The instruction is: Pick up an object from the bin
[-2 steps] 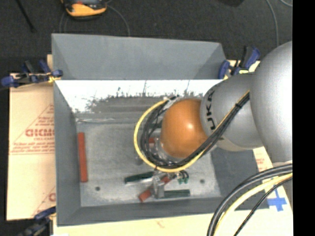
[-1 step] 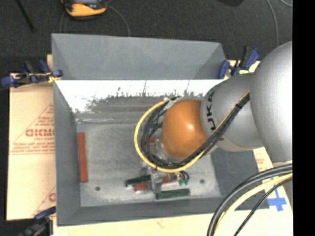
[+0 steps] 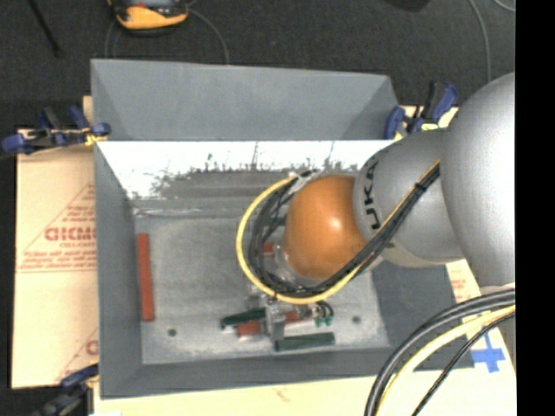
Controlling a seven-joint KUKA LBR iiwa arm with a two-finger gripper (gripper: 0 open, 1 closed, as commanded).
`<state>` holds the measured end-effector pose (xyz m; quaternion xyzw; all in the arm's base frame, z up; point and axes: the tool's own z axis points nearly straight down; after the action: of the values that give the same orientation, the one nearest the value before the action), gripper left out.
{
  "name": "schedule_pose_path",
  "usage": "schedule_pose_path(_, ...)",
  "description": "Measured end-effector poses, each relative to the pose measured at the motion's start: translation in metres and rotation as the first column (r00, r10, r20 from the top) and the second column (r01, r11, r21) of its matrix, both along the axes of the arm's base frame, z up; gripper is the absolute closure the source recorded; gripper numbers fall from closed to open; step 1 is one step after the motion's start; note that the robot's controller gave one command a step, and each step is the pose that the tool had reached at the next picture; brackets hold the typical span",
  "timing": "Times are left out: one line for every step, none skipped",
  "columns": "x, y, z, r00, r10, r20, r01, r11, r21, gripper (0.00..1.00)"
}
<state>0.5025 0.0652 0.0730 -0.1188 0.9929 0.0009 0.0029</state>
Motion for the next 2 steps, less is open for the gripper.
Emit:
schedule_pose_path(0.0,-0.009,0.04,0.999,0.037,-0.011,-0.037,0.999,-0.003,1.0)
schedule_pose_path(0.013,-0.003,0.081,1.0,0.019,-0.003,-0.019,1.0,-0.003,1.0)
